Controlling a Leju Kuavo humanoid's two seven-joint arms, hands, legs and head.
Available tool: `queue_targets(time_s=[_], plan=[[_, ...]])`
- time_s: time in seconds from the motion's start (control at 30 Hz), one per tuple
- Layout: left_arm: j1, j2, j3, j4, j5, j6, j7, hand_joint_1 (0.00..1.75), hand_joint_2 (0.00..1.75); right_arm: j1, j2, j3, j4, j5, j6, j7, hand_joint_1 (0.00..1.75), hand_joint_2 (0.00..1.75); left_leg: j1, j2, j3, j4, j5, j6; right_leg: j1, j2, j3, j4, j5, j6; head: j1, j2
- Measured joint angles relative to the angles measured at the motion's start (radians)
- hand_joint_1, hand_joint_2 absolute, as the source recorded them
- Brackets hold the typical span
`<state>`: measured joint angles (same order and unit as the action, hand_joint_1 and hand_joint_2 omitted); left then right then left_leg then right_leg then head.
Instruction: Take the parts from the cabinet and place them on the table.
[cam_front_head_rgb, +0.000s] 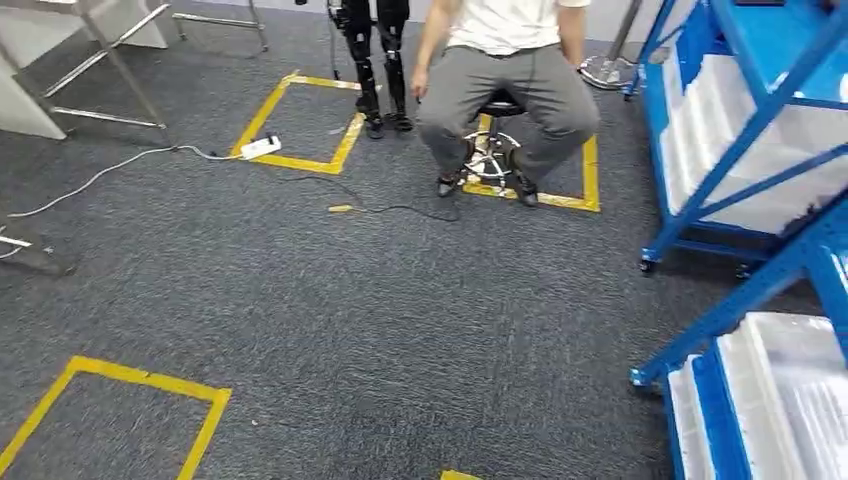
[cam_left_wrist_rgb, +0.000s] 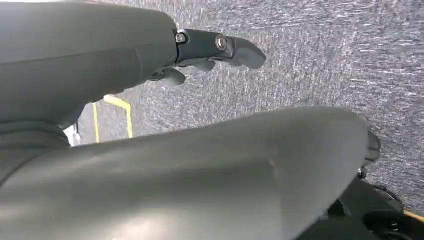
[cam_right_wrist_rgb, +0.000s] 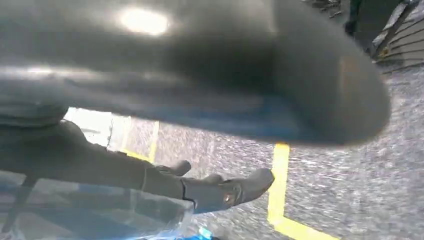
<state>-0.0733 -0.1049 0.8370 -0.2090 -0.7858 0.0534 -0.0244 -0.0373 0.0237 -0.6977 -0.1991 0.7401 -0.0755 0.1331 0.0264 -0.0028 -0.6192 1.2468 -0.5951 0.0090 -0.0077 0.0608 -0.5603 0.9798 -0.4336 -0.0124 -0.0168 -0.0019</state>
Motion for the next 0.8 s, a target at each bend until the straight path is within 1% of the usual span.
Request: queue_targets(time_s=[0.03, 0.07, 0.1, 0.13, 0.17, 0.2, 0.23, 0.27, 0.3, 0.33, 0.37, 0.4, 0.43, 0.47, 0.5, 0.53, 0.57, 0.6, 0.63, 0.67, 0.7, 0.73, 0.77, 0.8], plan=[[0.000, 0.000, 0.000, 0.000, -0.001, 0.000, 0.000, 0.00, 0.00, 0.001, 0.000, 0.000, 0.000, 0.000, 0.000, 0.000, 0.00, 0.00, -0.003, -0.011, 0.043, -0.092, 0.055, 0.010, 0.002, 0.015, 0.004, 0.000, 0.001, -0.002, 0.001, 0.000], [0.000, 0.000, 0.000, 0.000, -0.001, 0.000, 0.000, 0.00, 0.00, 0.001, 0.001, 0.000, 0.000, 0.000, 0.000, 0.000, 0.00, 0.00, -0.007, -0.042, 0.084, -0.182, 0.100, 0.022, 0.002, 0.029, 0.005, 0.000, 0.002, -0.001, 0.000, 0.000], [0.000, 0.007, 0.000, 0.000, -0.001, 0.000, 0.001, 0.00, 0.00, 0.002, 0.007, 0.000, 0.001, 0.000, 0.000, 0.000, 0.00, 0.00, -0.008, -0.105, 0.101, -0.220, 0.102, 0.036, 0.000, 0.036, 0.001, 0.000, 0.005, 0.002, 0.003, 0.000], [0.000, 0.005, 0.000, 0.000, -0.001, 0.000, 0.002, 0.00, 0.00, -0.004, 0.009, 0.000, 0.000, 0.001, 0.000, 0.000, 0.00, 0.00, -0.010, -0.101, 0.098, -0.234, 0.104, 0.037, 0.005, 0.048, -0.005, 0.003, 0.008, 0.007, 0.003, 0.000], [-0.001, 0.006, 0.000, 0.000, -0.001, 0.000, 0.003, 0.00, 0.00, -0.003, 0.011, 0.000, 0.000, 0.003, 0.000, 0.000, 0.00, 0.00, -0.016, -0.088, 0.098, -0.232, 0.103, 0.038, -0.002, 0.058, -0.013, 0.002, 0.012, 0.015, -0.003, 0.000], [-0.002, 0.006, 0.000, 0.000, -0.001, 0.000, 0.006, 0.00, 0.00, -0.001, 0.009, 0.000, 0.000, 0.004, 0.000, 0.000, 0.00, 0.00, -0.018, -0.079, 0.097, -0.234, 0.105, 0.040, -0.009, 0.072, -0.015, -0.002, 0.017, 0.022, -0.003, 0.000], [-0.002, 0.005, 0.000, 0.000, 0.000, 0.000, 0.006, 0.00, 0.00, 0.001, 0.010, 0.000, 0.001, 0.004, 0.000, 0.002, 0.00, 0.00, -0.020, -0.066, 0.102, -0.248, 0.114, 0.047, -0.004, 0.084, -0.019, -0.012, 0.024, 0.032, -0.003, 0.000], [-0.003, 0.005, 0.000, 0.000, 0.000, 0.001, 0.007, 0.00, 0.00, 0.001, 0.010, 0.000, 0.001, 0.006, 0.000, 0.003, 0.00, 0.00, -0.006, -0.050, 0.111, -0.274, 0.131, 0.045, -0.001, 0.059, -0.027, 0.006, 0.021, 0.028, 0.001, 0.000], [-0.002, 0.003, 0.000, 0.000, 0.000, 0.000, 0.007, 0.00, 0.00, 0.000, 0.008, 0.000, 0.000, 0.007, 0.000, 0.003, 0.00, 0.00, -0.012, -0.039, 0.116, -0.285, 0.137, 0.045, 0.001, -0.001, -0.048, 0.034, 0.000, 0.027, 0.001, 0.000], [0.000, 0.003, 0.000, 0.000, 0.000, 0.001, 0.007, 0.00, 0.00, -0.002, 0.008, 0.000, 0.000, 0.007, 0.000, 0.004, 0.00, 0.00, -0.014, -0.023, 0.114, -0.286, 0.140, 0.050, 0.000, -0.029, -0.080, 0.093, -0.034, 0.023, 0.006, 0.000], [0.001, 0.003, 0.000, 0.000, 0.000, 0.002, 0.009, 0.00, 0.00, -0.004, 0.008, 0.000, 0.001, 0.008, 0.000, 0.004, 0.00, 0.00, -0.017, -0.006, 0.111, -0.286, 0.140, 0.049, -0.004, -0.041, -0.121, 0.174, -0.071, 0.021, 0.007, 0.000], [0.002, 0.003, 0.000, 0.000, 0.000, 0.003, 0.010, 0.00, 0.00, -0.004, 0.008, 0.000, 0.001, 0.009, 0.000, 0.004, 0.00, 0.00, -0.019, 0.013, 0.109, -0.286, 0.140, 0.049, -0.010, -0.046, -0.161, 0.259, -0.102, 0.024, 0.006, 0.000], [0.002, 0.003, 0.000, 0.000, 0.000, 0.003, 0.011, 0.00, 0.00, -0.004, 0.008, 0.000, 0.001, 0.010, 0.000, 0.004, 0.00, 0.00, -0.019, 0.029, 0.107, -0.285, 0.141, 0.047, -0.014, -0.048, -0.182, 0.305, -0.112, 0.033, 0.007, 0.000], [0.001, 0.003, 0.000, 0.000, 0.000, 0.003, 0.012, 0.00, 0.00, -0.002, 0.008, 0.000, 0.001, 0.010, 0.000, 0.005, 0.00, 0.00, -0.019, 0.043, 0.106, -0.285, 0.141, 0.046, -0.018, -0.050, -0.176, 0.301, -0.106, 0.044, 0.007, 0.000], [0.001, 0.003, 0.000, 0.000, 0.000, 0.003, 0.013, 0.00, 0.00, -0.001, 0.007, 0.000, 0.001, 0.010, 0.000, 0.005, 0.00, 0.00, -0.018, 0.058, 0.105, -0.285, 0.141, 0.043, -0.023, -0.055, -0.139, 0.243, -0.082, 0.059, 0.007, 0.000], [0.000, 0.002, 0.000, 0.000, 0.000, 0.003, 0.013, 0.00, 0.00, 0.000, 0.006, 0.000, 0.001, 0.010, 0.000, 0.005, 0.00, 0.00, -0.017, 0.071, 0.105, -0.284, 0.140, 0.038, -0.028, -0.066, -0.086, 0.154, -0.053, 0.071, 0.008, 0.000], [0.000, 0.000, 0.000, 0.000, 0.000, 0.003, 0.013, 0.00, 0.00, -0.001, 0.005, 0.000, 0.000, 0.010, 0.000, 0.005, 0.00, 0.00, -0.017, 0.082, 0.106, -0.282, 0.138, 0.032, -0.033, -0.093, -0.021, 0.049, -0.027, 0.081, 0.008, 0.000], [-0.001, 0.001, 0.000, 0.000, 0.000, 0.003, 0.013, 0.00, 0.00, -0.005, 0.006, 0.000, 0.000, 0.010, 0.000, 0.005, 0.00, 0.00, -0.022, 0.094, 0.109, -0.274, 0.134, 0.021, -0.034, -0.149, 0.013, -0.012, -0.023, 0.074, 0.009, 0.000], [0.001, 0.002, 0.000, 0.000, 0.001, 0.003, 0.013, 0.00, 0.00, -0.009, 0.007, 0.000, 0.000, 0.010, 0.000, 0.005, 0.00, 0.00, -0.026, 0.104, 0.107, -0.272, 0.126, 0.011, -0.021, -0.155, 0.018, -0.010, -0.011, 0.069, 0.008, 0.000], [0.000, 0.002, 0.000, 0.000, 0.001, 0.003, 0.013, 0.00, 0.00, -0.009, 0.007, 0.000, 0.000, 0.010, 0.000, 0.005, 0.00, 0.00, -0.026, 0.110, 0.114, -0.272, 0.124, 0.004, -0.025, -0.136, 0.011, -0.008, -0.009, 0.056, 0.001, 0.000], [-0.003, 0.000, 0.000, 0.000, 0.001, 0.003, 0.013, 0.00, 0.00, -0.006, 0.007, 0.000, 0.000, 0.010, 0.000, 0.005, 0.00, 0.00, -0.022, 0.121, 0.116, -0.272, 0.123, 0.000, -0.020, -0.128, 0.006, -0.008, -0.009, 0.049, 0.003, 0.000], [-0.007, -0.002, 0.000, 0.000, 0.000, 0.003, 0.013, 0.00, 0.00, -0.005, 0.006, 0.000, 0.000, 0.011, 0.000, 0.005, 0.00, 0.00, -0.019, 0.134, 0.121, -0.273, 0.122, -0.007, -0.017, -0.115, -0.003, -0.007, -0.010, 0.041, 0.002, 0.000], [-0.008, -0.003, 0.000, 0.000, 0.000, 0.004, 0.013, 0.00, 0.00, -0.005, 0.006, 0.000, 0.000, 0.011, 0.000, 0.005, 0.00, 0.00, -0.008, 0.121, 0.119, -0.266, 0.114, -0.019, -0.032, -0.100, 0.011, -0.012, -0.004, 0.027, 0.003, 0.000], [-0.008, -0.003, 0.000, 0.000, 0.000, 0.005, 0.013, 0.00, 0.00, -0.005, 0.008, 0.000, 0.000, 0.011, 0.000, 0.006, 0.00, 0.00, -0.006, 0.070, 0.111, -0.238, 0.087, -0.025, -0.032, -0.090, 0.008, -0.012, -0.002, 0.024, 0.000, 0.000]])
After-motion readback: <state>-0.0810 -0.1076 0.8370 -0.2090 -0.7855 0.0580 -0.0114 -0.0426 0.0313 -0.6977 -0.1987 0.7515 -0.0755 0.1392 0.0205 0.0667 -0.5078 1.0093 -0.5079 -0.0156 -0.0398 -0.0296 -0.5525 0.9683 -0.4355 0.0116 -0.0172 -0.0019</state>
